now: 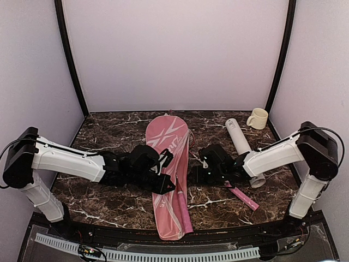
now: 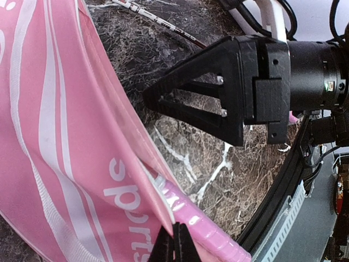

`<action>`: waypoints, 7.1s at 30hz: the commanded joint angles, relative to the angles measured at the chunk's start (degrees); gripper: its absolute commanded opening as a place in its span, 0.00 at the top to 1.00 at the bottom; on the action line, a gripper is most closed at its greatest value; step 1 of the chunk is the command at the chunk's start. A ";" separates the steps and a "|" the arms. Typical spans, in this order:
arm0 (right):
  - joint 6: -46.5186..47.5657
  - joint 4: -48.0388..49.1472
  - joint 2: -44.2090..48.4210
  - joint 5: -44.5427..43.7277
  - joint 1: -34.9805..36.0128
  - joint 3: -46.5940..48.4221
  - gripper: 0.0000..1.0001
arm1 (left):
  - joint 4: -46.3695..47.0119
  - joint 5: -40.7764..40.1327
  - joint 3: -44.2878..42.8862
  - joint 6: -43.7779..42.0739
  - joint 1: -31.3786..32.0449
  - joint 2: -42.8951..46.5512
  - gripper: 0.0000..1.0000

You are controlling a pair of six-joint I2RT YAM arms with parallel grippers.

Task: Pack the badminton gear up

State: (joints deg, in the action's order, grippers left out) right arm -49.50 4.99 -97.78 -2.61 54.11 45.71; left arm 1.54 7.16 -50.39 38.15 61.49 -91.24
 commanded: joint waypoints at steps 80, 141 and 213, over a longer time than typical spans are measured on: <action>5.20 -0.41 1.80 -14.75 -3.65 6.08 1.00 | -24.94 -11.55 -8.84 -8.64 6.80 -4.07 0.01; -1.03 1.85 8.15 -3.00 3.39 1.65 0.35 | -22.95 -20.08 -13.76 -2.82 2.50 -3.70 1.00; -6.75 11.62 -2.13 8.74 10.56 5.40 1.00 | -7.77 -38.37 -2.92 -9.35 3.46 -8.08 1.00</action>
State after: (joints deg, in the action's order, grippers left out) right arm -56.73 14.46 -102.00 2.76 63.72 50.98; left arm -6.79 -23.53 -54.72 30.28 65.54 -98.21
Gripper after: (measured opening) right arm 0.006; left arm 0.256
